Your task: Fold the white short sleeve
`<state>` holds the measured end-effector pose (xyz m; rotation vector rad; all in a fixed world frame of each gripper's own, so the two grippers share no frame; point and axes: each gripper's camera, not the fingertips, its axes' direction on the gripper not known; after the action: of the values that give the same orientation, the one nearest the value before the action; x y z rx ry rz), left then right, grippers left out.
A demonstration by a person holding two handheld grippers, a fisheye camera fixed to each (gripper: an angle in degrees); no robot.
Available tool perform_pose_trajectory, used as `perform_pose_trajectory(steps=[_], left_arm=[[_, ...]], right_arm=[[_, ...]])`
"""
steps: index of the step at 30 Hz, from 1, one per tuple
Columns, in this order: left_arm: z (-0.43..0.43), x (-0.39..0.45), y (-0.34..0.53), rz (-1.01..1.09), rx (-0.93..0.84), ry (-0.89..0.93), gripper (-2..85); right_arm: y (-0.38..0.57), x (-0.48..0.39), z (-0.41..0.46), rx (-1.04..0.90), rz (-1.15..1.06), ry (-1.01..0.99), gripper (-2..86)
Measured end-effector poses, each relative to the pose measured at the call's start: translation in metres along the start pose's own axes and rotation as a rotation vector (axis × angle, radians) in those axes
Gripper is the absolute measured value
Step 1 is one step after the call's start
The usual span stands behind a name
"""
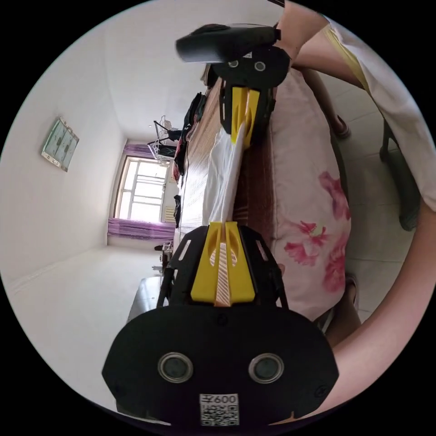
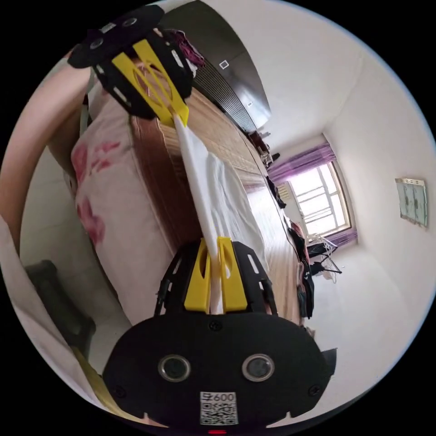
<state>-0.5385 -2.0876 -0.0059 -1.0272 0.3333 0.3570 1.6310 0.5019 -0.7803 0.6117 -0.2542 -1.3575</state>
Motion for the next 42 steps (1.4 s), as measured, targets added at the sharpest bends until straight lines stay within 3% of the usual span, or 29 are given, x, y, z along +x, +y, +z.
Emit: perform_pose_trajectory(steps=[2,13,18,23,29,34,42], left_arm=[[0.007,0.000,0.016,-0.032,-0.014,0.013,2.3],[0.032,0.010,0.044,-0.199,-0.156,0.100,8.7],[0.015,0.004,0.013,-0.331,-0.020,0.039,11.1],[0.065,0.008,-0.044,-0.350,0.044,0.050,10.4],[0.105,0.016,-0.016,-0.233,-0.077,0.061,2.8],[0.123,0.036,0.028,-0.178,-0.141,0.029,1.3],[0.148,0.091,0.004,-0.038,-0.238,-0.019,0.9]], right_arm=[[0.031,0.005,0.014,-0.105,-0.039,0.077,-0.8],[0.055,0.018,0.032,-0.171,-0.012,0.031,-0.7],[0.053,0.056,0.031,-0.168,0.046,-0.096,-0.8],[0.055,0.076,0.026,-0.139,0.036,-0.117,-0.8],[0.074,0.074,0.016,-0.136,0.013,-0.057,-0.8],[0.094,0.053,0.023,-0.148,0.006,-0.126,-0.7],[0.098,-0.003,0.020,-0.170,-0.031,-0.007,-0.7]])
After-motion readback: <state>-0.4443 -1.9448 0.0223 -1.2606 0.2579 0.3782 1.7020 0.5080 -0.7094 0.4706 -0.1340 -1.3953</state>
